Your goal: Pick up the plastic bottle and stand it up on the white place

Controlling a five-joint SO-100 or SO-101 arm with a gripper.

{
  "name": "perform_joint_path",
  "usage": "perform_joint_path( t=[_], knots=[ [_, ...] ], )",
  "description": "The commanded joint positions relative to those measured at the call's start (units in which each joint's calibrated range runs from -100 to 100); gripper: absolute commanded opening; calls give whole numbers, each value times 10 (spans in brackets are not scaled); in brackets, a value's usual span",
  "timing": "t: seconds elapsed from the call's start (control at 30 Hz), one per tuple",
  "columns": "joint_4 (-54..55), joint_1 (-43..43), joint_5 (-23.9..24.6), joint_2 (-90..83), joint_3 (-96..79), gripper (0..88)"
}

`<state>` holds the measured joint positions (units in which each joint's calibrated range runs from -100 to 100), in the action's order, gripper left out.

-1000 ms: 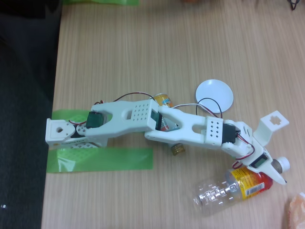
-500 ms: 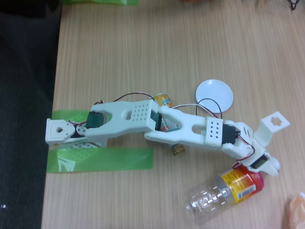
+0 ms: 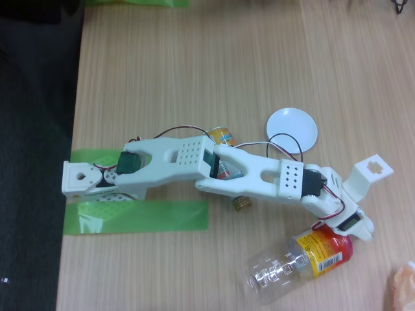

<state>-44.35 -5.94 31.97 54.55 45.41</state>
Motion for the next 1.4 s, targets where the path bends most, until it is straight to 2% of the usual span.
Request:
perform_joint_path(
  t=[0.0, 0.23, 0.67, 1.37],
  knots=[
    [-5, -3, 5, -12, 35, 150],
    [-36, 12, 6, -77, 105, 145],
    [-145, 30, 7, -175, 104, 145],
    [-327, 44, 8, -444, 103, 145]
  ],
)
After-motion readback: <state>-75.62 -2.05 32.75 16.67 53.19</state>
